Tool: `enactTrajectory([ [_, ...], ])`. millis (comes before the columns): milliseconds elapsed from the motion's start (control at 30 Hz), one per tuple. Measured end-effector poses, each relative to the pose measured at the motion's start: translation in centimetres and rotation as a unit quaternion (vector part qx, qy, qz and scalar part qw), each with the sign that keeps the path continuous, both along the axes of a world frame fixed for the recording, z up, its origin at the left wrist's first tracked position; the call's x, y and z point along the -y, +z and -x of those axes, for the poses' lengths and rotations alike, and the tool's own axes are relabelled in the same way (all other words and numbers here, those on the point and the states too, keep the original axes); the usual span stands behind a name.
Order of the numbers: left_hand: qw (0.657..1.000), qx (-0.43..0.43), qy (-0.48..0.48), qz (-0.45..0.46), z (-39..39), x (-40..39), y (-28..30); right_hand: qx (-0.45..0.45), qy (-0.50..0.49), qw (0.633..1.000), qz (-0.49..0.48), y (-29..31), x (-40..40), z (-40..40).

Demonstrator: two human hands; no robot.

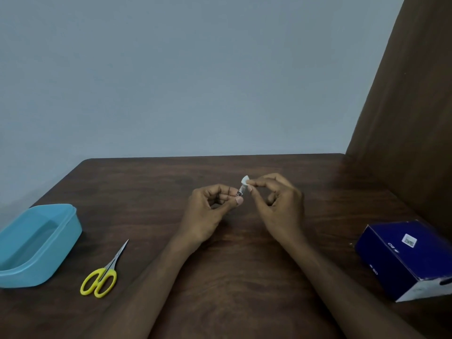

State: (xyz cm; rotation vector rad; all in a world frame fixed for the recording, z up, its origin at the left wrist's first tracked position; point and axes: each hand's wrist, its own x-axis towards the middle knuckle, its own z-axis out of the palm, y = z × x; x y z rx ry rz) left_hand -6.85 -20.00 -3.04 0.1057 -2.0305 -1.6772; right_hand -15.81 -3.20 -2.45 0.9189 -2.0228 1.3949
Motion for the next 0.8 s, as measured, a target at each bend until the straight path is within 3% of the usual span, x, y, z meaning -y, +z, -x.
enactTrajectory([
  [167,1.000,-0.012,-0.003,-0.006,-0.1,0.1,0.0,-0.034,0.049,0.998,-0.015,0.3,-0.2,-0.9],
  [267,1.000,-0.010,-0.022,-0.003,-0.3,0.2,0.1,0.000,0.075,0.997,0.010,0.4,-0.2,-1.0],
  [433,0.999,-0.006,-0.031,0.004,-0.3,-0.1,0.1,0.049,0.001,0.998,0.031,0.1,-0.2,0.1],
  [600,0.999,-0.012,-0.033,0.007,-0.3,0.2,-0.1,0.005,0.094,0.995,0.025,0.3,-0.4,-1.1],
  [800,1.000,-0.007,-0.030,0.006,-0.3,0.0,0.0,0.034,-0.010,0.999,0.021,0.1,-0.3,0.1],
])
